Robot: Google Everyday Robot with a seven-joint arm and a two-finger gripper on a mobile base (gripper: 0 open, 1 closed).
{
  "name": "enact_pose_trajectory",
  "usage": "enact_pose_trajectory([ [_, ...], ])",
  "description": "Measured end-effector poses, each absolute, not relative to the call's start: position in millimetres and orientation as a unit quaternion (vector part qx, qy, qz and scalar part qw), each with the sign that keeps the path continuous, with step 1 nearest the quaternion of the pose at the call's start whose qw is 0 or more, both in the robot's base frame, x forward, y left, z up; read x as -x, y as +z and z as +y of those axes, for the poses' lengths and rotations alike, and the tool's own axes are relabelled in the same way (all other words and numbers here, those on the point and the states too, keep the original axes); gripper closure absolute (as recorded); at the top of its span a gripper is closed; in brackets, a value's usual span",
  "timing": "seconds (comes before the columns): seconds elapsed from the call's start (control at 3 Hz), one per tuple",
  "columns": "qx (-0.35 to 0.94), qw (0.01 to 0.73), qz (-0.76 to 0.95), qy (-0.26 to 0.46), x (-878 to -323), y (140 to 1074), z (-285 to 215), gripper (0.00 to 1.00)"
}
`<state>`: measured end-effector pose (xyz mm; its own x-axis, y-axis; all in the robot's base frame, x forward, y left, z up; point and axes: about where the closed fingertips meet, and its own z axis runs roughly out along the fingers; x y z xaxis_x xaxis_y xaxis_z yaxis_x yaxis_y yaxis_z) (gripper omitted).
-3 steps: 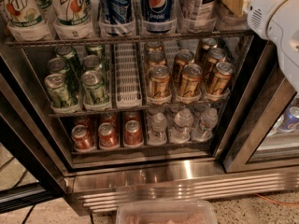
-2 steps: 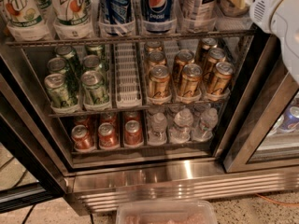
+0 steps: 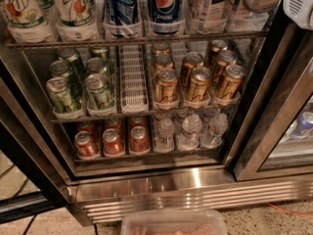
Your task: Pick blue plastic bottle from top shelf of fridge
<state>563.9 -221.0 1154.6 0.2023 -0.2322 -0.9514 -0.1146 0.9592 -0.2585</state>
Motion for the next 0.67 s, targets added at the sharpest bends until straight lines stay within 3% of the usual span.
enact_pose_trajectory([
  [0.33,0.129,0.742,0.656,-0.035,-526.8,1137.6,-233.1,1.0],
  [0.67,0.171,0.683,0.71,-0.012,-481.3,1077.7,-211.2,1.0],
])
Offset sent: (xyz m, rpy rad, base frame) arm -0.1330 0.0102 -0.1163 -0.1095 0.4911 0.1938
